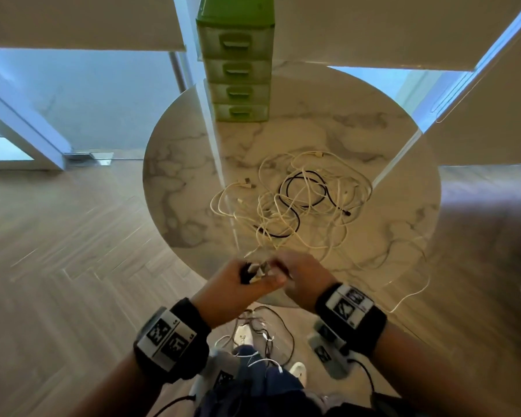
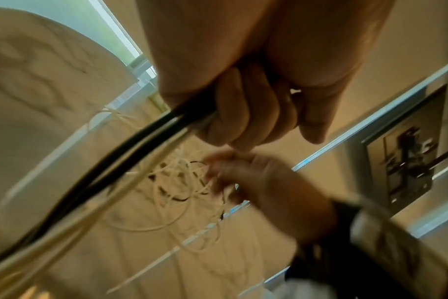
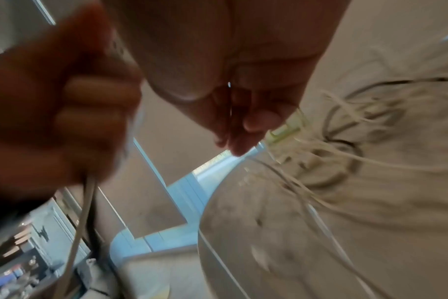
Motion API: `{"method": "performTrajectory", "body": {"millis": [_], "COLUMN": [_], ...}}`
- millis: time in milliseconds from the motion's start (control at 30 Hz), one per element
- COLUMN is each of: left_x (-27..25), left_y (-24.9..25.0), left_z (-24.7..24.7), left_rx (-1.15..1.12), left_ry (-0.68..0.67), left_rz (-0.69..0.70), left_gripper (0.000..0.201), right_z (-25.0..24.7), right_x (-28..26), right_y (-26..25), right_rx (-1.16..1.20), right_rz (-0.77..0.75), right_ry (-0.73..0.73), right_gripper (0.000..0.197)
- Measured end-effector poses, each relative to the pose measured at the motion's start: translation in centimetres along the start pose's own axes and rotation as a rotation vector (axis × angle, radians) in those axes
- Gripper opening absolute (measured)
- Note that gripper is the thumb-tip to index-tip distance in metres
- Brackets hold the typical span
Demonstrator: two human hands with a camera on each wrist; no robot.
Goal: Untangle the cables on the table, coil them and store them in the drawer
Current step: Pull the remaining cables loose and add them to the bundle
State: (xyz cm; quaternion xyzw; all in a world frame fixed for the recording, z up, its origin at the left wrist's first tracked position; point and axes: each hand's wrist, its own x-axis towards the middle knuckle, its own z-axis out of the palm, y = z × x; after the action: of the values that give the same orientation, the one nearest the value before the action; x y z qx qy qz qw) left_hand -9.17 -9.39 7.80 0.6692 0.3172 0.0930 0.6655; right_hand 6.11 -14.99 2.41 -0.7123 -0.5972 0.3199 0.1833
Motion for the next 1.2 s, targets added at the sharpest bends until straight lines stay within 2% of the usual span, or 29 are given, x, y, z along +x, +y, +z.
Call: {"method": "performTrajectory", "body": {"millis": [67,100,200,300,367,467,567,633,733,800,867,1000,1067,1133,1200], "left_x": [0.2,0.4,1.6,3.1,4.3,6.3,8.4,9.6,11.5,12.7,13.8,14.6,14.6,14.6,14.6], "left_y": [-2.0,-3.0,-4.5,-4.7,-4.9,-5.4,-6.2,-6.5,-6.6,-7.2,-8.1,-9.6,-9.8,-10.1,-10.2], "left_z": [-0.5,-0.9,-2.4,-4.1,-5.3,-6.1,-6.2,-5.8,-4.9,-4.5,-4.2,-3.7,-3.4,-3.4,-3.6], "left_rx": [0.034,0.006,-0.162,-0.249,-0.268,-0.301,-0.285,-0.27,-0.199,-0.119,0.028,0.219,0.292,0.356,0.37], "left_ry": [0.02,0.059,0.184,0.309,0.366,0.425,0.487,0.489,0.519,0.526,0.482,0.481,0.47,0.437,0.427], "left_rz": [-0.063,-0.112,-0.204,-0.189,-0.188,-0.207,-0.224,-0.244,-0.262,-0.277,-0.338,-0.449,-0.438,-0.414,-0.398], "left_gripper": [0.035,0.037,0.04,0.044,0.043,0.039,0.042,0.043,0.033,0.029,0.021,0.037,0.034,0.029,0.027], "right_z": [-1.1,-0.9,1.7,3.6,3.8,2.5,1.2,0.5,-0.3,-0.7,-1.0,-1.4,-1.3,-1.6,-1.6], "right_x": [3.4,5.2,9.4,10.0,9.1,7.6,6.7,6.2,5.8,5.8,6.0,5.7,5.9,5.9,5.7], "right_y": [-2.5,-2.9,-1.6,1.3,3.5,5.8,7.8,9.5,10.4,10.8,11.1,11.0,11.3,11.6,11.8], "right_rx": [0.078,0.071,-0.043,-0.273,-0.42,-0.415,-0.415,-0.396,-0.334,-0.322,-0.333,-0.289,-0.217,-0.337,-0.325], "right_rz": [-0.079,-0.093,0.044,0.158,0.125,0.104,0.029,0.05,0.124,0.2,0.201,0.202,0.179,0.124,0.169], "right_ry": [0.164,0.179,-0.011,-0.112,-0.135,-0.194,-0.05,-0.042,-0.055,-0.076,-0.104,-0.119,-0.106,0.036,0.137], "right_gripper": [0.027,0.037,0.073,0.086,0.082,0.065,0.036,0.021,0.012,0.018,0.02,0.016,0.017,0.023,0.028]}}
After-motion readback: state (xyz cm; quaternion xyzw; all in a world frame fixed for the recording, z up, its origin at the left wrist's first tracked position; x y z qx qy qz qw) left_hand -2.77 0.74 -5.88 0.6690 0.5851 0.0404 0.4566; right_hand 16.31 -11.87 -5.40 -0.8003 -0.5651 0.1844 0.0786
